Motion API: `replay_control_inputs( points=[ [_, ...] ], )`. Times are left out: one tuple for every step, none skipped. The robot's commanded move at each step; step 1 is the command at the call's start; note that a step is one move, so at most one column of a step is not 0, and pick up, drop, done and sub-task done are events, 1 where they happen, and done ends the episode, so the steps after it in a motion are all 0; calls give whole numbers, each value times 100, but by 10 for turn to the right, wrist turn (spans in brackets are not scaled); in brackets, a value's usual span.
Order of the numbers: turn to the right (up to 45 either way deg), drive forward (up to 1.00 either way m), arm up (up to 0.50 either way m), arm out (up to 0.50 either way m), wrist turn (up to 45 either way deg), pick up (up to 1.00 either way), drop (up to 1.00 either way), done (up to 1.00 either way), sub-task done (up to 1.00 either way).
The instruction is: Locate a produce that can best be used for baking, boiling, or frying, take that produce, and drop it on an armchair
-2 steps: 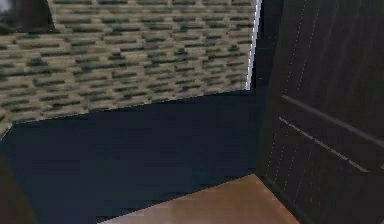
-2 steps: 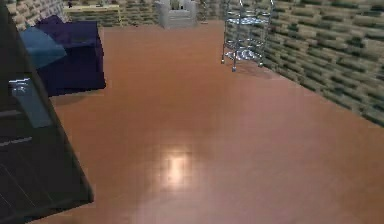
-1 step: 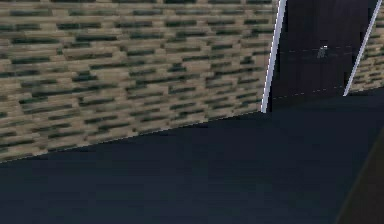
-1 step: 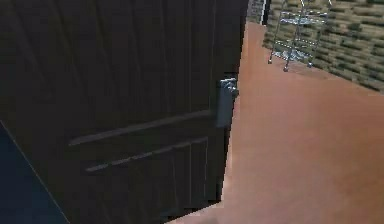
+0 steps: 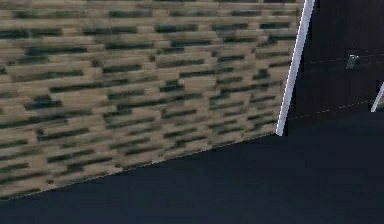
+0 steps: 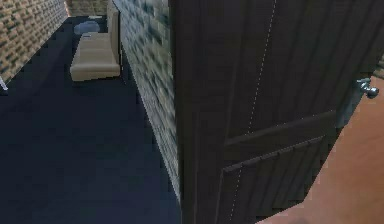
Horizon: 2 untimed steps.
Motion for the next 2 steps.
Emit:
replay_control_inputs(
  points=[
    [-180, 0, 0, 0, 0, 0, 0, 0, 0],
    [0, 30, 0, 0, 0, 0, 0, 0, 0]
  ],
)
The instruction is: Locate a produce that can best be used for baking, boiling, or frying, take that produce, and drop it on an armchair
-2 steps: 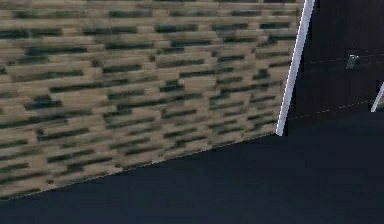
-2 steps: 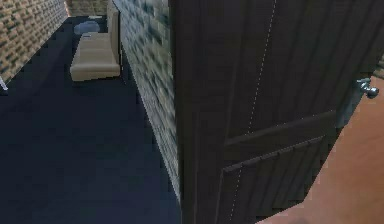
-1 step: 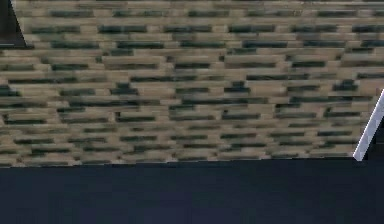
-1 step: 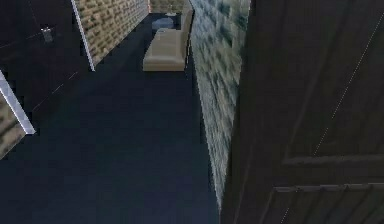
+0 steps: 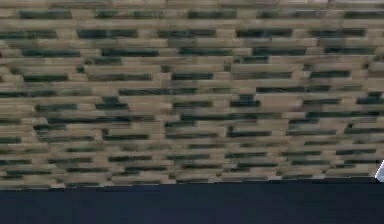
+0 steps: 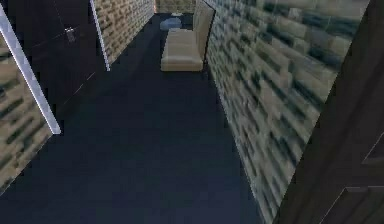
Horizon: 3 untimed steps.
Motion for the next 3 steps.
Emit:
replay_control_inputs(
  points=[
    [450, 0, 0, 0, 0, 0, 0, 0, 0],
    [390, 0, 0, 0, 0, 0, 0, 0, 0],
    [0, 40, 0, 0, 0, 0, 0, 0, 0]
  ],
)
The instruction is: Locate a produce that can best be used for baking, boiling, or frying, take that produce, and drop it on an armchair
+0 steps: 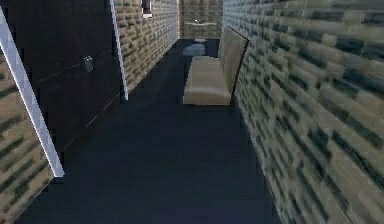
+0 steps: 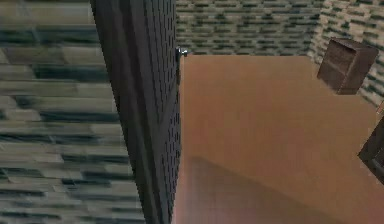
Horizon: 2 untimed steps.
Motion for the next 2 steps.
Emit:
replay_control_inputs(
  points=[
    [-120, 0, 0, 0, 0, 0, 0, 0, 0],
    [0, 100, 0, 0, 0, 0, 0, 0, 0]
  ],
)
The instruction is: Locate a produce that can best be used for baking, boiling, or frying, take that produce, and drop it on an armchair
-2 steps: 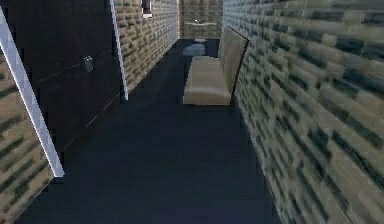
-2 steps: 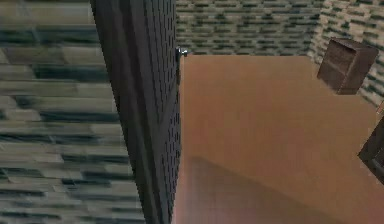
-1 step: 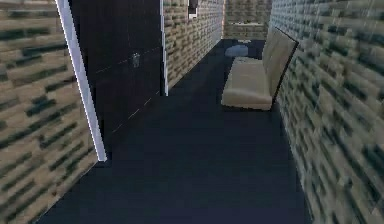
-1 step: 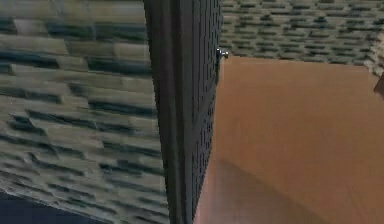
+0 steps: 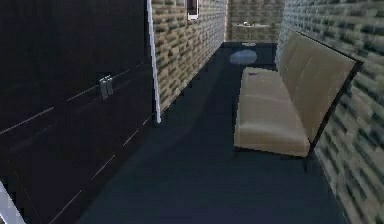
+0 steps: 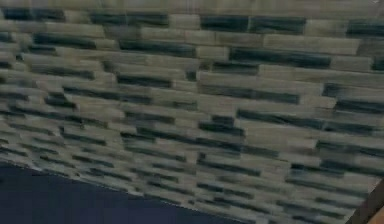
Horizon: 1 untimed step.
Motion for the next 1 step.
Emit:
replay_control_inputs(
  points=[
    [0, 100, 0, 0, 0, 0, 0, 0, 0]
  ],
)
